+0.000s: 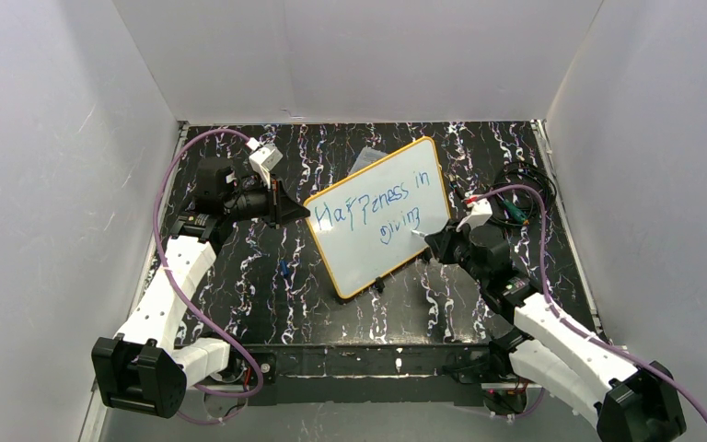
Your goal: Write a sentence on the whiteboard
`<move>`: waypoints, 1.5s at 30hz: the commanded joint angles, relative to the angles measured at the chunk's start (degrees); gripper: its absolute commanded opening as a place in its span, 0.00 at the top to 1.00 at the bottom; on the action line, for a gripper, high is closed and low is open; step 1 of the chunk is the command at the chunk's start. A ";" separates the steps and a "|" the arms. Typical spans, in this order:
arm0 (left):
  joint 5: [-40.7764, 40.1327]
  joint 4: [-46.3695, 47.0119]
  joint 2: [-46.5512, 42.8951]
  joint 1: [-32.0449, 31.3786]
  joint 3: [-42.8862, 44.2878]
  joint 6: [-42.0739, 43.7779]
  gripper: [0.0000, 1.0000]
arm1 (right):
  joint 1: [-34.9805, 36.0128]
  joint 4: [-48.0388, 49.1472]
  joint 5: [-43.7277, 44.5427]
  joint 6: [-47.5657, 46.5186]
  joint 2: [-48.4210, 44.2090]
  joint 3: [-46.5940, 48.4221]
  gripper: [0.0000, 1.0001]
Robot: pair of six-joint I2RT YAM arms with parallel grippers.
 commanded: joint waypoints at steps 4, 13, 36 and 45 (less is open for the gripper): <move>2.18 0.75 -1.45 -0.38 -0.26 1.56 1.00 | 0.16 6.18 0.23 2.67 -3.02 1.49 0.99; 2.18 0.77 -1.51 -0.39 -0.27 1.65 1.00 | 0.16 9.59 5.78 -0.45 -1.48 4.31 0.99; 2.09 0.77 -1.15 -0.39 -0.22 1.65 1.00 | 0.14 12.24 5.27 -1.66 3.32 3.48 0.99; 2.17 0.77 -1.34 -0.39 -0.18 1.62 1.00 | 0.18 8.38 5.27 -0.86 1.30 1.69 0.99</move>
